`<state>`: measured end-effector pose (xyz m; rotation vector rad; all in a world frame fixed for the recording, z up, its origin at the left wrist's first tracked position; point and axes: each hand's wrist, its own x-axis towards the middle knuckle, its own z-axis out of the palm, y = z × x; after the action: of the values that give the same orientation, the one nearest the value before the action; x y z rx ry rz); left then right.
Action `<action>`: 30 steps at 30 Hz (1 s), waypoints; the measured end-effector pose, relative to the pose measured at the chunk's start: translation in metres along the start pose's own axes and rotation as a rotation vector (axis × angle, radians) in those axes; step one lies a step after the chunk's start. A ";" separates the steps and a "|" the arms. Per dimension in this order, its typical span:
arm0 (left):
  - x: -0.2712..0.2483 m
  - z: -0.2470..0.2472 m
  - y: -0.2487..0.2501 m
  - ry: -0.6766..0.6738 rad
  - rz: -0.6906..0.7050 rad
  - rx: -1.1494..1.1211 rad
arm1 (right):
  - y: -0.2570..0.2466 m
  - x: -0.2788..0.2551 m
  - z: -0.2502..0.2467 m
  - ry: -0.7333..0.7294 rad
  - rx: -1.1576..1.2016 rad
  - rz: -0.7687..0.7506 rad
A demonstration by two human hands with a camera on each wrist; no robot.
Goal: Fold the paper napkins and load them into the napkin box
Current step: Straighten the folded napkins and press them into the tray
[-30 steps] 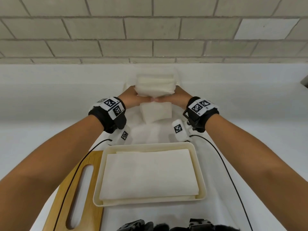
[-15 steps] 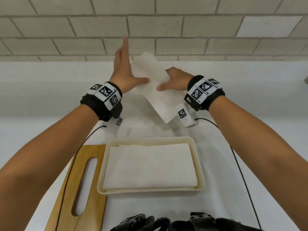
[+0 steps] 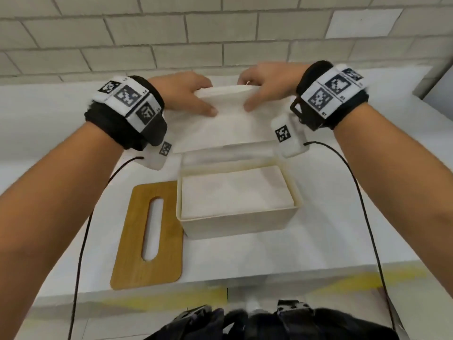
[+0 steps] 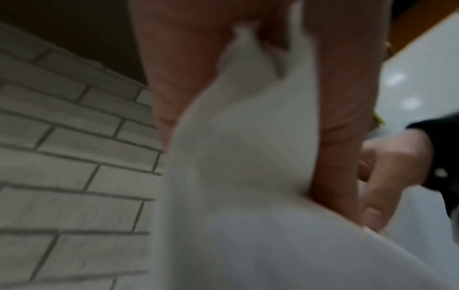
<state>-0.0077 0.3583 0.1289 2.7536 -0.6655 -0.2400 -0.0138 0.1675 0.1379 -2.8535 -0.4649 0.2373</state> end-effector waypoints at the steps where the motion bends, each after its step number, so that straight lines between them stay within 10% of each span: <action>1: -0.009 0.001 -0.001 -0.048 -0.025 -0.074 | -0.003 -0.010 -0.001 -0.022 0.024 0.015; 13: -0.034 0.074 -0.022 -0.475 -0.236 -0.321 | -0.003 -0.033 0.073 -0.453 -0.012 0.255; 23: -0.032 0.076 -0.007 -0.379 -0.126 0.333 | 0.002 -0.032 0.080 -0.440 -0.098 0.189; 30: -0.037 0.075 0.024 -0.346 0.059 0.222 | -0.005 -0.042 0.066 -0.320 -0.210 0.167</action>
<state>-0.0676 0.3367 0.0698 2.9251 -0.9071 -0.6779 -0.0671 0.1717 0.0812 -3.0732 -0.3246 0.7238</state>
